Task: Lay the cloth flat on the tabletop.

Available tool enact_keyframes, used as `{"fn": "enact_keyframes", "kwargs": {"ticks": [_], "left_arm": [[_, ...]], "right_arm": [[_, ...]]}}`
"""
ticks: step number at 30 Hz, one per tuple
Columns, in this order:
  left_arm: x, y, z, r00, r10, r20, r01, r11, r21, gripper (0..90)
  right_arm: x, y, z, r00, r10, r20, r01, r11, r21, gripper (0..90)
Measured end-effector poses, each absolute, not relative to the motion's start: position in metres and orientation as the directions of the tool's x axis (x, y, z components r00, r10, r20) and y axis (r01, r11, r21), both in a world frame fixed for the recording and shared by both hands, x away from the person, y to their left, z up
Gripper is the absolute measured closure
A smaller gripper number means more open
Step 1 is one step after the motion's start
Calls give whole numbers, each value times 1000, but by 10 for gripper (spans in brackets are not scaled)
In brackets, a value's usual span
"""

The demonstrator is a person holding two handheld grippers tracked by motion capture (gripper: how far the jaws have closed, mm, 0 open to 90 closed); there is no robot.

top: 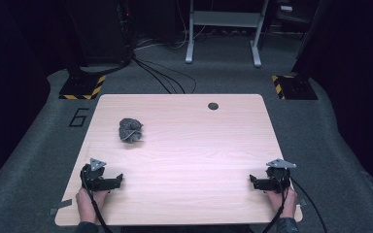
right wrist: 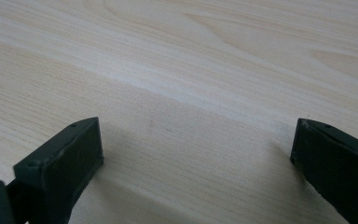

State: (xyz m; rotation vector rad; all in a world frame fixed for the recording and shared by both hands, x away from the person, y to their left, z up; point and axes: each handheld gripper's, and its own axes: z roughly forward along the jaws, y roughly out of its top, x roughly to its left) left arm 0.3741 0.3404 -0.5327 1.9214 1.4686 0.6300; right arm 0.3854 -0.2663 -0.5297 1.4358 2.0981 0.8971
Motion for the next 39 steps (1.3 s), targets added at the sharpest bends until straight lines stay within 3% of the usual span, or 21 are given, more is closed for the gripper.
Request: {"fn": "enact_keyframes", "kwargs": {"ticks": [22, 39], "left_arm": [[374, 341, -530, 297, 955, -24, 661, -187, 727, 1], [400, 343, -492, 322, 946, -43, 642, -185, 744, 1]], "right_arm": [[385, -266, -529, -367, 930, 2, 644, 252, 722, 19], [385, -266, -530, -367, 930, 2, 644, 252, 722, 19]]}}
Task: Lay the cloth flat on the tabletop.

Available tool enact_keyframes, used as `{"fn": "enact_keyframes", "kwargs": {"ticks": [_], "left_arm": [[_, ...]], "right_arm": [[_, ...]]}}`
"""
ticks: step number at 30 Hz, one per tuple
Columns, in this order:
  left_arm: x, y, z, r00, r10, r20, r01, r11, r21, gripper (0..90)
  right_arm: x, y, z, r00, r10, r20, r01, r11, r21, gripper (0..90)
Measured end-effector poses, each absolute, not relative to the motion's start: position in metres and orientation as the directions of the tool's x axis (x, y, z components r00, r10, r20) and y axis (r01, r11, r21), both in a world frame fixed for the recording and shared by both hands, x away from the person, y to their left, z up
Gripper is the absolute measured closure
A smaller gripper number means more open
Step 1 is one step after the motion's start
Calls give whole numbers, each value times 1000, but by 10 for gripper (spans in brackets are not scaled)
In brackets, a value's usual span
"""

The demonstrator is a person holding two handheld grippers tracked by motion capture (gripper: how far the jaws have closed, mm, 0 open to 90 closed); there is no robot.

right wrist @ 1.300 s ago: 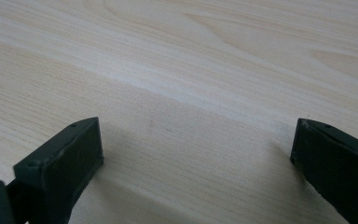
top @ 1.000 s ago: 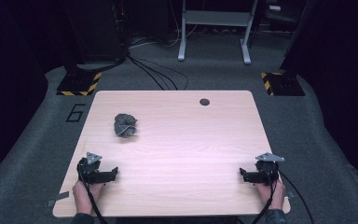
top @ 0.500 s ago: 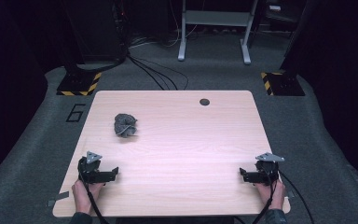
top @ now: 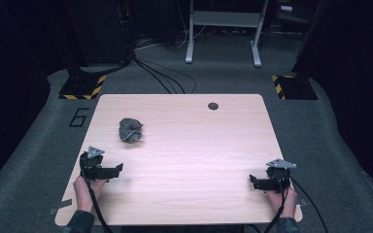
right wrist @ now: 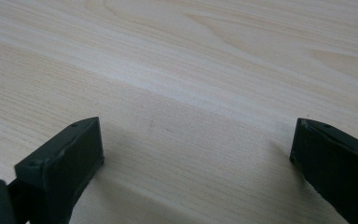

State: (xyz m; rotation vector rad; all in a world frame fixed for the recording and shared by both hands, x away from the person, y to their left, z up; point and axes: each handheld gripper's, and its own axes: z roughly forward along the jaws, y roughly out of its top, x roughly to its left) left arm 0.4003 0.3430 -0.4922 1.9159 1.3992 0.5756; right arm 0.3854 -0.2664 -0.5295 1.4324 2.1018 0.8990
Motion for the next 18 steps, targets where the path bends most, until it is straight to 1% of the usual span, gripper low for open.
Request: {"fn": "enact_keyframes", "kwargs": {"ticks": [8, 18], "left_arm": [[421, 347, -475, 323, 946, -38, 638, -188, 747, 1], [449, 349, -465, 325, 943, -65, 644, -171, 745, 1]], "right_arm": [[385, -266, -530, -366, 930, 2, 644, 252, 722, 19], [385, -266, -530, -366, 930, 2, 644, 252, 722, 19]]}}
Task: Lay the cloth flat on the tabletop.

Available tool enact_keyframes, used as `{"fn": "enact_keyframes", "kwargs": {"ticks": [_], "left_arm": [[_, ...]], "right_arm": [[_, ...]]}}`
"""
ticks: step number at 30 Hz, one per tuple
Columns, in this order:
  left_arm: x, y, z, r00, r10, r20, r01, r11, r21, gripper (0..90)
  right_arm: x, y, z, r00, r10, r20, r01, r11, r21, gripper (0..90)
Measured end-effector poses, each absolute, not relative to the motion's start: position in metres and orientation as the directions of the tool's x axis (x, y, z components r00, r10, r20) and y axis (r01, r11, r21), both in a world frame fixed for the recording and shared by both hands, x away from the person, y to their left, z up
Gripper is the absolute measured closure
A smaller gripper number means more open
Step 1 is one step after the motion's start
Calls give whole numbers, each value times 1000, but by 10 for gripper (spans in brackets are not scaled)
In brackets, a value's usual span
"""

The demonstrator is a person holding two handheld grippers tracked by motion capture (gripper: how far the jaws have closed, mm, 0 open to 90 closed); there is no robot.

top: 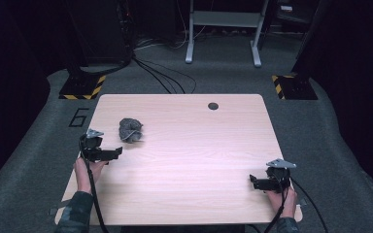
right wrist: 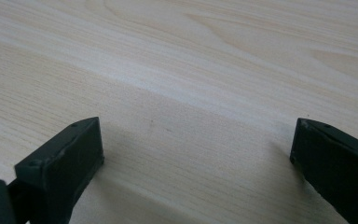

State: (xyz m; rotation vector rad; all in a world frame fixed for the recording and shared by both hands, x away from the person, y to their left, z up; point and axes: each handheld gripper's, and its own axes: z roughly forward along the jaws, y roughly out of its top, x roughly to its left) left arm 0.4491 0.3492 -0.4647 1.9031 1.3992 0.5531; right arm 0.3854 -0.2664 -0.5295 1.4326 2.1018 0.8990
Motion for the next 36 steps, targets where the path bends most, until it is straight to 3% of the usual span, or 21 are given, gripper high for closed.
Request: {"fn": "enact_keyframes", "kwargs": {"ticks": [25, 36], "left_arm": [[535, 328, -452, 337, 940, -43, 678, -211, 704, 27], [560, 320, -477, 317, 946, -70, 726, -195, 659, 154]], "right_arm": [[385, -266, -530, -367, 930, 2, 644, 252, 722, 19], [385, -266, -530, -367, 930, 2, 644, 252, 722, 19]]}}
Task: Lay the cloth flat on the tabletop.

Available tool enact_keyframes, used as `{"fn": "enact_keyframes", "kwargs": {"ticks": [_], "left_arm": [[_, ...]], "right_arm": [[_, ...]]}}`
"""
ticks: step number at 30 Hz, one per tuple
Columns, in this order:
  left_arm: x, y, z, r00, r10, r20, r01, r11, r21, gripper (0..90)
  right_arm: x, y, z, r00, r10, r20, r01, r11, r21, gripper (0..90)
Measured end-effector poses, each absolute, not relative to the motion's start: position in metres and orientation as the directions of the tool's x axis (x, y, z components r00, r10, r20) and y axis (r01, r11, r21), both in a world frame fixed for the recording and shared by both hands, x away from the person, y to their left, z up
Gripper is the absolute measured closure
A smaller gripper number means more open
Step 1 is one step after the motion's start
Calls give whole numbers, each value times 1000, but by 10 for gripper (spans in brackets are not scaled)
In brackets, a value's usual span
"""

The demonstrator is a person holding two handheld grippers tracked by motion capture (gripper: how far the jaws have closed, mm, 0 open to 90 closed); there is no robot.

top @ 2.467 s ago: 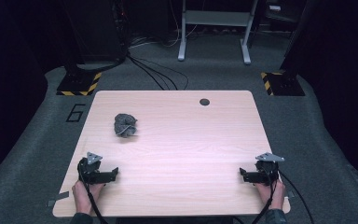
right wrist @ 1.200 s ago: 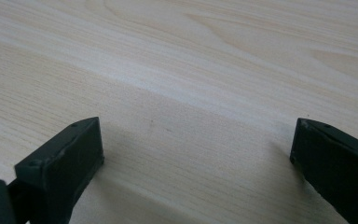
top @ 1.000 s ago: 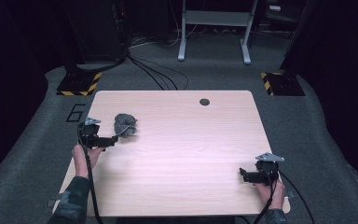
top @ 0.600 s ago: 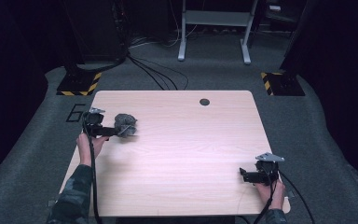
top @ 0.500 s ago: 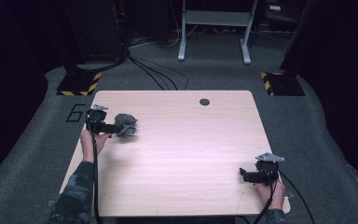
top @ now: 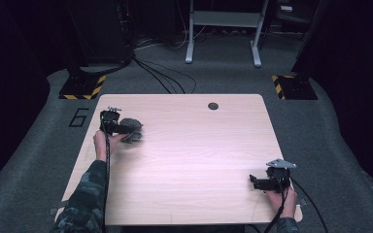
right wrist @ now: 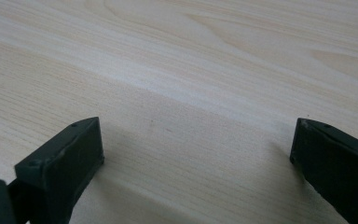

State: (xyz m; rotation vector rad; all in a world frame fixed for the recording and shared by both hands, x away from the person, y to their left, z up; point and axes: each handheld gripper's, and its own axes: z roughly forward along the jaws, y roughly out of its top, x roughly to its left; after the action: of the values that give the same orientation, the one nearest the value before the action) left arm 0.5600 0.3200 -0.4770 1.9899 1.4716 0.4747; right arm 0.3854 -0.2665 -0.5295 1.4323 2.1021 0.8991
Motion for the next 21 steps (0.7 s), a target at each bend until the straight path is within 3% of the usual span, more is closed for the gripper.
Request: {"fn": "enact_keyframes", "kwargs": {"ticks": [3, 4, 8, 10, 18, 21], "left_arm": [[563, 317, -485, 319, 945, -69, 739, -202, 643, 220], [563, 316, -488, 323, 944, -68, 742, -208, 637, 306], [563, 312, -495, 323, 946, -29, 738, -233, 633, 393], [563, 312, -496, 317, 948, -24, 736, -230, 636, 482], [560, 310, -492, 333, 943, -2, 706, -248, 664, 644], [558, 307, -488, 338, 941, -18, 692, -235, 683, 648]], "right_arm": [[385, -266, -530, -367, 930, 2, 644, 252, 722, 19], [385, -266, -530, -367, 930, 2, 644, 253, 722, 19], [385, -266, -530, -367, 930, 2, 644, 252, 722, 19], [385, -266, -530, -367, 930, 2, 644, 252, 722, 20], [385, -266, -530, -366, 930, 2, 643, 252, 723, 20], [385, -266, -530, -366, 931, 2, 642, 251, 725, 21]]}}
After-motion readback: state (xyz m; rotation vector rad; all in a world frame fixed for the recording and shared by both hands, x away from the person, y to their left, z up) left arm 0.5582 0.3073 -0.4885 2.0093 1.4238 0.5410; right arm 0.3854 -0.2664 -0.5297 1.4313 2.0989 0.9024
